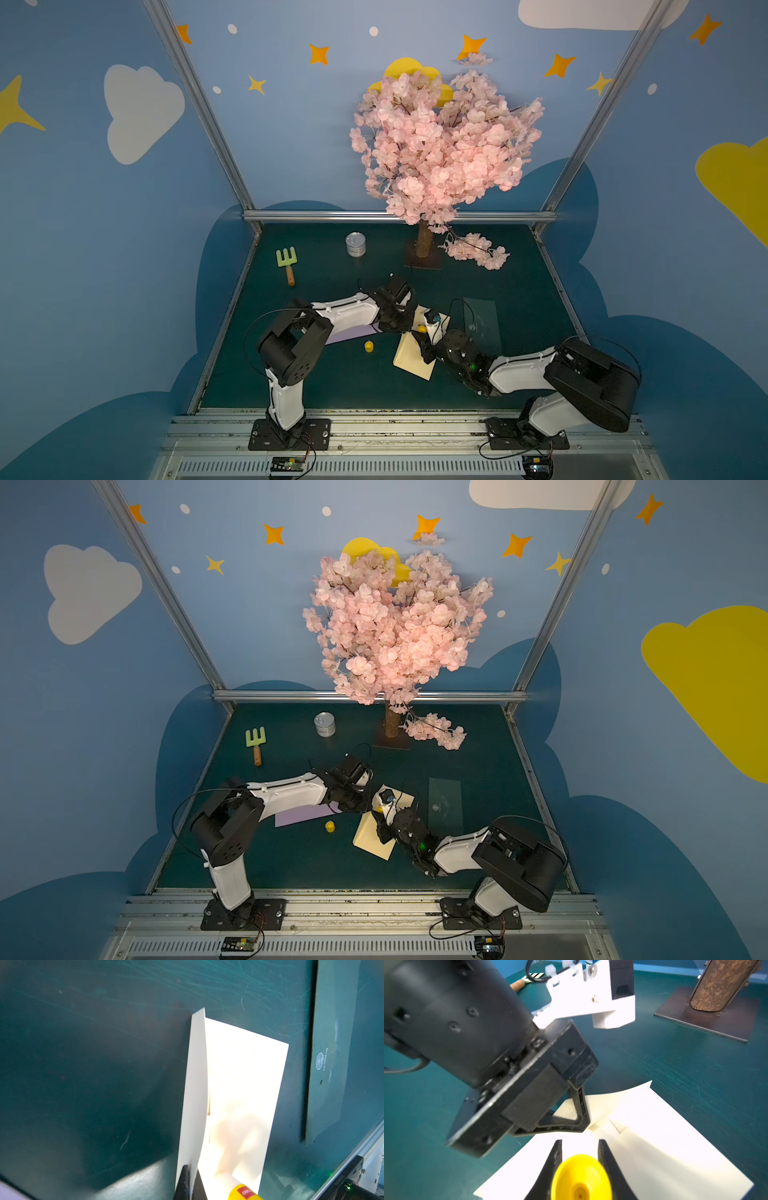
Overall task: Seal the envelope with a glue stick
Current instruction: Apply the envelope at the center of the board.
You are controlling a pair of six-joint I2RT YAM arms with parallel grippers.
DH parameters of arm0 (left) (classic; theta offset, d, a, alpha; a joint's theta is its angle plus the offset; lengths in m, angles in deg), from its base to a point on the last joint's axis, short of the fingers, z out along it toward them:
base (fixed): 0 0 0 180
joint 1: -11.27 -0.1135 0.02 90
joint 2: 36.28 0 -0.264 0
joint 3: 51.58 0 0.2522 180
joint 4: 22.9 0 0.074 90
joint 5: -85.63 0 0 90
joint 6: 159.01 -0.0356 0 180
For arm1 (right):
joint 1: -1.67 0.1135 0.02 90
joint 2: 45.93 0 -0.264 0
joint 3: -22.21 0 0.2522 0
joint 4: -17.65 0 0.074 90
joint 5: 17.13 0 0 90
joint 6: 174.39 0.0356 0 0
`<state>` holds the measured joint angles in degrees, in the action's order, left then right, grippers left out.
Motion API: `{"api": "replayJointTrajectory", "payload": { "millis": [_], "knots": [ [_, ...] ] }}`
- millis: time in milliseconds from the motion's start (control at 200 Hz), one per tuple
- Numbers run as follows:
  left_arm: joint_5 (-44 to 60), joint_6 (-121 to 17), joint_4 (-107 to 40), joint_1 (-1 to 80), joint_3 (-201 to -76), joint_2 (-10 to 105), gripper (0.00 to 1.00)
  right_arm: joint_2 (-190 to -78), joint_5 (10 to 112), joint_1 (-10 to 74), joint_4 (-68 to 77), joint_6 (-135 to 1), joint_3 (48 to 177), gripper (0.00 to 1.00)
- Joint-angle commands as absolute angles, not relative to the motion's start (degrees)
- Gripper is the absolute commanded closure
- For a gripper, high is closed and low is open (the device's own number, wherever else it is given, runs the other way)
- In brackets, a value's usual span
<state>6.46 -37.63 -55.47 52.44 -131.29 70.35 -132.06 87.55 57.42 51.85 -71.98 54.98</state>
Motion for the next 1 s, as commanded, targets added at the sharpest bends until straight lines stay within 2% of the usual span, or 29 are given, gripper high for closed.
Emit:
{"api": "replayJointTrajectory", "payload": {
  "millis": [0, 275, 456, 586, 926, 961, 996],
  "knots": [
    [5.82, -38.33, -57.74, 52.49, -132.15, 71.71, 0.97, -134.45, 96.48, 57.52, 41.73, -71.04, 56.73, 1.00],
    [6.00, -38.22, -57.61, 52.48, -131.81, 71.60, 0.97, -141.00, 96.89, 51.04, 48.15, -74.95, 60.83, 1.00],
    [5.65, -38.31, -58.01, 52.47, -131.70, 71.20, 0.97, -139.79, 95.32, 49.84, 48.03, -76.92, 61.21, 1.00],
    [5.38, -38.20, -58.33, 52.49, -132.07, 71.18, 0.97, -133.43, 93.22, 50.00, 44.43, -74.68, 60.56, 1.00],
    [4.75, -38.18, -60.10, 52.54, -133.79, 71.91, 0.97, -108.42, 86.74, 46.33, 27.29, -62.37, 61.21, 1.00],
    [5.02, -38.36, -60.32, 52.66, -134.10, 71.78, 0.92, -106.78, 86.54, 46.00, 25.63, -62.38, 61.23, 1.00],
    [5.24, -38.42, -60.39, 52.66, -134.24, 71.59, 0.77, -105.30, 86.61, 45.89, 24.14, -62.54, 61.02, 1.00]
  ]
}}
